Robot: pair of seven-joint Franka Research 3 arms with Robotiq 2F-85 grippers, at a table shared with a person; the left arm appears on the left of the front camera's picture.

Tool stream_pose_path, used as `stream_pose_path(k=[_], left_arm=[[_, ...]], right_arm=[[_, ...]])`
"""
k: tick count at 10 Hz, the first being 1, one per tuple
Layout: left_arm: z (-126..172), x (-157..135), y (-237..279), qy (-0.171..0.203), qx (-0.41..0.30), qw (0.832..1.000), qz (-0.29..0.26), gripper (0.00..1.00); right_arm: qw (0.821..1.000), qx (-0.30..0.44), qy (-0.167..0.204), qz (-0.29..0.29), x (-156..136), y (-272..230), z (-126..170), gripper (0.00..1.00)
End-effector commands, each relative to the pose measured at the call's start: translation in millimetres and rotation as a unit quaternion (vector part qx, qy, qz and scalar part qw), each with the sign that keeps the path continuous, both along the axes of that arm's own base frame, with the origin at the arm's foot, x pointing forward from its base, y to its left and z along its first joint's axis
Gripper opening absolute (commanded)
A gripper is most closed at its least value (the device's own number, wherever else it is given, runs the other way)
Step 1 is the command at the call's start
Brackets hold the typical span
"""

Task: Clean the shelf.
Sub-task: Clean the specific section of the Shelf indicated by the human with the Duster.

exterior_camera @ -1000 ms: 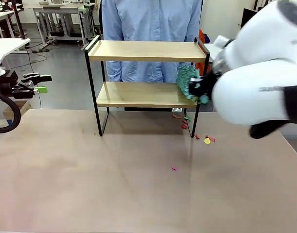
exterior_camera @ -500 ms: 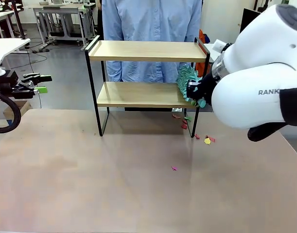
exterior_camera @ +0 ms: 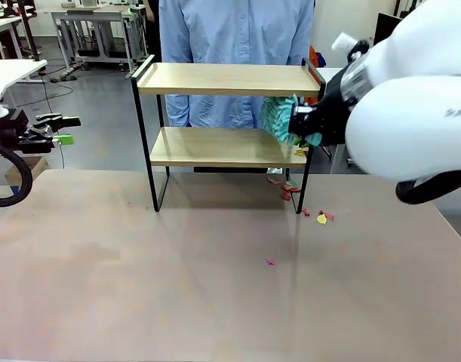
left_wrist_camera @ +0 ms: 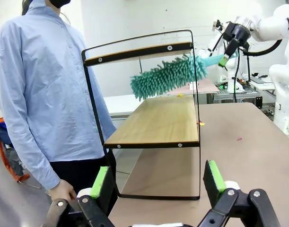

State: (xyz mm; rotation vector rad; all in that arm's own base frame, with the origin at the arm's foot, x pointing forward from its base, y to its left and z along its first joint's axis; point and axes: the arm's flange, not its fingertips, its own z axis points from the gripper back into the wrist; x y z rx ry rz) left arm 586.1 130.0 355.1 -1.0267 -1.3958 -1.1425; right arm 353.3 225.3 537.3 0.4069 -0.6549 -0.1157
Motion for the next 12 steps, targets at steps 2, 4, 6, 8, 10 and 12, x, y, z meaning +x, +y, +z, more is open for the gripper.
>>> stream_pose_path(k=[2, 4, 6, 8, 10, 12], left_arm=[[3.4, -1.6, -0.1, -0.004, 0.0, 1.0, 0.001, 1.0], [3.4, -1.6, -0.1, -0.004, 0.0, 1.0, 0.001, 1.0], [3.4, -1.6, -0.1, -0.004, 0.0, 1.0, 0.001, 1.0], [3.4, -1.6, -0.1, -0.004, 0.0, 1.0, 0.001, 1.0], [3.4, -1.6, -0.1, -0.004, 0.0, 1.0, 0.001, 1.0], [3.4, -1.6, -0.1, -0.004, 0.0, 1.0, 0.001, 1.0]], right_arm=[[0.987, 0.033, 0.033, 0.151, -10.1, -34.6, 14.3, 0.12], [0.965, 0.042, 0.07, 0.25, -18.0, -42.1, 20.6, 0.12], [0.935, 0.004, 0.112, 0.337, -33.4, -50.6, 17.7, 0.12], [0.897, -0.053, 0.146, 0.413, -49.4, -78.4, 4.0, 0.12], [0.862, -0.074, 0.162, 0.474, -54.1, -115.0, -14.3, 0.12], [0.851, -0.096, 0.152, 0.493, -51.7, -157.3, -28.1, 0.12]])
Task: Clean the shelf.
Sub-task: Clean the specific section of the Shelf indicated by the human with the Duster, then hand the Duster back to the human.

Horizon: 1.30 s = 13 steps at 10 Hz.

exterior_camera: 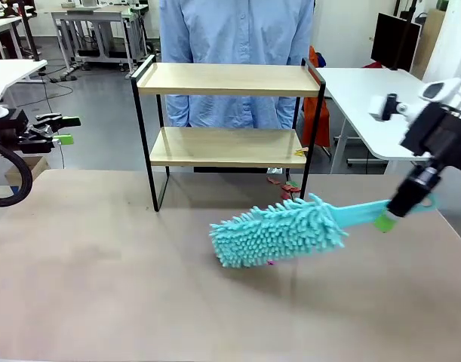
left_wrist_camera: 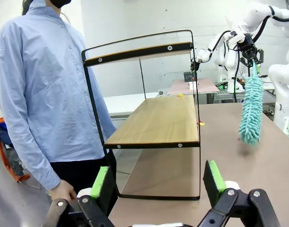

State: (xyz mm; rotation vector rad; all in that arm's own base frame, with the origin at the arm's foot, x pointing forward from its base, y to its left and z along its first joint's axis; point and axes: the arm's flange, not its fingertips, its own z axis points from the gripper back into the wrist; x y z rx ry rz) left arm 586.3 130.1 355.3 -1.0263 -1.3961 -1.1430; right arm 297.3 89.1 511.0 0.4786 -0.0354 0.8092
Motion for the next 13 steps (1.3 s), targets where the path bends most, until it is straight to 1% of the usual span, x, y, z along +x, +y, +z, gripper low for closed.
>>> stream_pose_path(k=[1, 2, 3, 4, 13], left_arm=[[3.2, -1.7, -0.2, -0.003, 0.0, 1.0, 0.001, 1.0], [3.2, -1.7, -0.2, -0.003, 0.0, 1.0, 0.001, 1.0], [3.2, -1.7, -0.2, -0.003, 0.0, 1.0, 0.001, 1.0], [3.2, -1.7, -0.2, -0.003, 0.0, 1.0, 0.001, 1.0], [3.2, -1.7, -0.2, -0.003, 0.0, 1.0, 0.001, 1.0]], right_arm=[[0.999, 0.019, -0.031, 0.016, 7.8, -34.6, -6.5, 0.12], [0.999, 0.036, -0.033, 0.022, 11.9, -43.7, -10.3, 0.12], [0.997, 0.072, -0.032, 0.019, 19.0, -49.7, -11.0, 0.12], [1.0, 0.012, -0.019, 0.011, 7.5, -37.0, -6.3, 0.12], [1.0, 0.012, -0.019, 0.011, 7.5, -37.0, -6.3, 0.12]])
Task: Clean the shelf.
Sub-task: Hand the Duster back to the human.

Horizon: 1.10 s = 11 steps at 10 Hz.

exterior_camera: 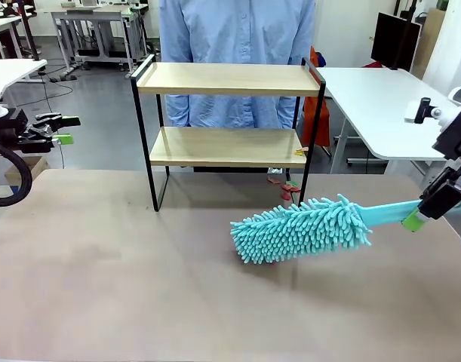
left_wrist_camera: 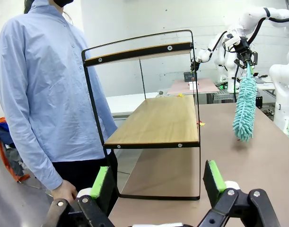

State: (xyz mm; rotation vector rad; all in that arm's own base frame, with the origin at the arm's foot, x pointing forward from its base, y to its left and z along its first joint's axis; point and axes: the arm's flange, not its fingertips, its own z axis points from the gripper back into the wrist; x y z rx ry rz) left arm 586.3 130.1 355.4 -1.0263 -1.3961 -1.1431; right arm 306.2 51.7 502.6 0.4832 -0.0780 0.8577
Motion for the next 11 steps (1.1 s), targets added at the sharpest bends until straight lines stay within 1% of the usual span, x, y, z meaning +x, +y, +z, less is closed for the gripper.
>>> stream_pose_path(k=[1, 2, 3, 4, 5, 6, 7, 8, 9, 10, 11], left_arm=[[3.2, -1.7, -0.2, -0.003, 0.0, 1.0, 0.001, 1.0], [0.0, 0.0, 0.0, 0.0, 0.0, 1.0, 0.0, 1.0], [13.4, -21.9, 20.6, 0.008, -0.041, 0.999, 0.005, 1.0], [36.2, -48.3, 21.0, 0.013, -0.051, 0.999, -0.006, 1.0], [55.1, -80.5, 11.9, 0.011, -0.031, 0.999, -0.011, 1.0], [64.9, -106.7, 0.6, 0.029, -0.006, 1.0, -0.004, 1.0], [70.5, -133.5, -12.2, 0.052, 0.021, 0.998, 0.006, 1.0], [76.8, -159.2, -24.9, 0.066, 0.031, 0.997, 0.011, 1.0], [85.6, -181.8, -35.4, 0.074, 0.035, 0.996, 0.026, 1.0], [86.6, -196.3, -49.0, 0.097, 0.027, 0.995, 0.027, 1.0], [84.7, -206.8, -65.2, 0.115, 0.035, 0.992, 0.027, 1.0]], right_arm=[[1.0, 0.001, 0.004, -0.008, -1.4, 0.4, 2.1, 0.12], [1.0, 0.001, 0.004, -0.008, -1.4, 0.4, 2.1, 0.12], [1.0, 0.0, 0.0, 0.0, 0.0, -0.1, 0.0, 0.12], [0.997, 0.042, -0.022, 0.053, 17.3, -1.7, 11.7, 0.12], [0.989, 0.091, -0.04, 0.109, 35.0, -6.9, 18.2, 0.12], [0.982, 0.121, -0.046, 0.136, 50.0, -12.4, 19.1, 0.12], [0.971, 0.155, -0.052, 0.172, 62.7, -17.4, 17.3, 0.12], [0.96, 0.183, -0.062, 0.202, 73.0, -23.8, 16.5, 0.12], [0.941, 0.216, -0.084, 0.248, 80.6, -28.8, 17.6, 0.12], [0.931, 0.228, -0.105, 0.265, 90.2, -33.7, 18.1, 0.12], [0.921, 0.247, -0.117, 0.278, 98.9, -38.1, 15.4, 0.12]])
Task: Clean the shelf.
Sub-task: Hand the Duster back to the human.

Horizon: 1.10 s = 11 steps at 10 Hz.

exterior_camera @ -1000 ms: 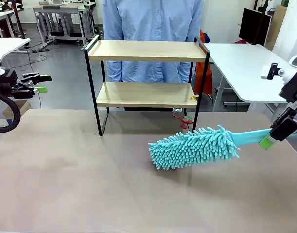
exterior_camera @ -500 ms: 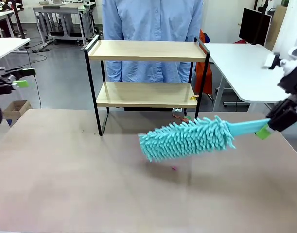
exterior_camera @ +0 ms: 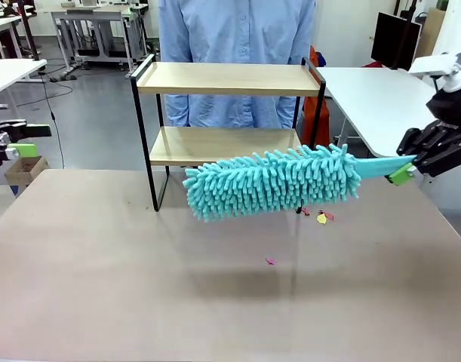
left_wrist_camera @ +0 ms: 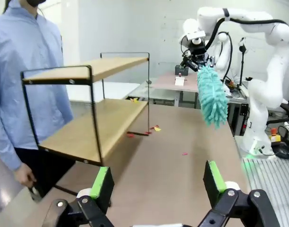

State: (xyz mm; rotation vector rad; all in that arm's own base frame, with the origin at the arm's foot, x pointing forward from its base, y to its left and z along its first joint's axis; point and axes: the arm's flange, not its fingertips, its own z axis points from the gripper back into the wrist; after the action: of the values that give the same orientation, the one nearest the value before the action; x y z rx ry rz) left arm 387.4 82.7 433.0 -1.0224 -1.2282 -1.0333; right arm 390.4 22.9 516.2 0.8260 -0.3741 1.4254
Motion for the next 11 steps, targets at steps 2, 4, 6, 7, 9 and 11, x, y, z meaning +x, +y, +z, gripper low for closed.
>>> stream_pose_path(k=[2, 4, 6, 7, 9, 11], left_arm=[[6.1, -18.3, -49.4, 0.061, 0.009, 0.998, 0.007, 1.0], [-2.8, -16.9, -33.7, 0.041, 0.01, 0.999, -0.001, 1.0], [-2.8, -16.9, -33.7, 0.041, 0.01, 0.999, -0.001, 1.0], [-2.8, -16.9, -33.7, 0.041, 0.01, 0.999, -0.001, 1.0], [-1.2, -34.4, -68.9, 0.041, 0.021, 0.999, -0.001, 1.0], [4.2, -74.5, -119.9, 0.032, 0.0, 0.999, 0.003, 1.0]], right_arm=[[0.999, 0.035, -0.009, 0.013, 27.7, -14.0, -12.5, 0.12], [1.0, 0.022, -0.006, 0.018, 16.6, -12.2, -9.9, 0.12], [1.0, 0.022, -0.006, 0.018, 16.6, -12.2, -9.9, 0.12], [1.0, 0.022, -0.006, 0.018, 16.6, -12.2, -9.9, 0.12], [1.0, 0.022, -0.006, 0.018, 16.6, -12.2, -9.9, 0.12], [1.0, 0.022, -0.006, 0.018, 16.6, -12.2, -9.9, 0.12]])
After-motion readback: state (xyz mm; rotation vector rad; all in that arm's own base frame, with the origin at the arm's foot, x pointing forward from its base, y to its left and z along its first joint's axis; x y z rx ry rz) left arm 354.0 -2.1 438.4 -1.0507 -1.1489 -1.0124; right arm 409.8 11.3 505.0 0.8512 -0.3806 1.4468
